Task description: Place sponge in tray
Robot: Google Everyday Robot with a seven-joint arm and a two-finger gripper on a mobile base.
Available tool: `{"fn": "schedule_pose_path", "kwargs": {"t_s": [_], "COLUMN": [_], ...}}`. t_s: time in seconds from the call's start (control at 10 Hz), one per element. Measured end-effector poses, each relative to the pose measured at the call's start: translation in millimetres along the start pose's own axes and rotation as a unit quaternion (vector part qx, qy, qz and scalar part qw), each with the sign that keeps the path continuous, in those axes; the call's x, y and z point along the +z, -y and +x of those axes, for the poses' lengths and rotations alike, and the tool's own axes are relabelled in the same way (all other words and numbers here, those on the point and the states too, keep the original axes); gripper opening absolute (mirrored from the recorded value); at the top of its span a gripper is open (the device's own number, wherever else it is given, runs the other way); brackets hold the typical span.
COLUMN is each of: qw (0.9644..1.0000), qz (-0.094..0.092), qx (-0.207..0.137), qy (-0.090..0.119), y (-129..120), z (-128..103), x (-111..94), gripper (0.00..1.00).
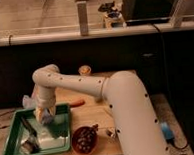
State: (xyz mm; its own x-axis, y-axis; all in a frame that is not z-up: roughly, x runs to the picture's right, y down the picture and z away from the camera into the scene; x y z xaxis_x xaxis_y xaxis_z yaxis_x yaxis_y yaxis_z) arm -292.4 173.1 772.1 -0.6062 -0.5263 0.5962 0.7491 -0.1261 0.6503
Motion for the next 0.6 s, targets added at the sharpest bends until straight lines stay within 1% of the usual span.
{"fn": "schedule_pose_path", "kwargs": {"t_s": [0.1,0.2,0.3,0.4,0.5,0.6], "qw": [1.0000,0.9998,0.9996,0.9990,0.9981,0.9977], "qz": [-0.004,-0.016,-0.025,-0.042,-0.059,-0.064], "qx": [0.001,0.003,0.005,0.006,0.001,-0.003], "qy": [0.004,0.011,0.014,0.017,0.019,0.021], "y": [0.0,0.0,-1.3,-5.3,-5.6,-6.6], "z": [0.0,-0.3,-1.4,-3.4,-4.6,-6.5], "x": [5.9,15.8,20.3,23.6,26.3,24.9], "gripper": [0.56,0.69,0.77,0.80,0.80,0.80]}}
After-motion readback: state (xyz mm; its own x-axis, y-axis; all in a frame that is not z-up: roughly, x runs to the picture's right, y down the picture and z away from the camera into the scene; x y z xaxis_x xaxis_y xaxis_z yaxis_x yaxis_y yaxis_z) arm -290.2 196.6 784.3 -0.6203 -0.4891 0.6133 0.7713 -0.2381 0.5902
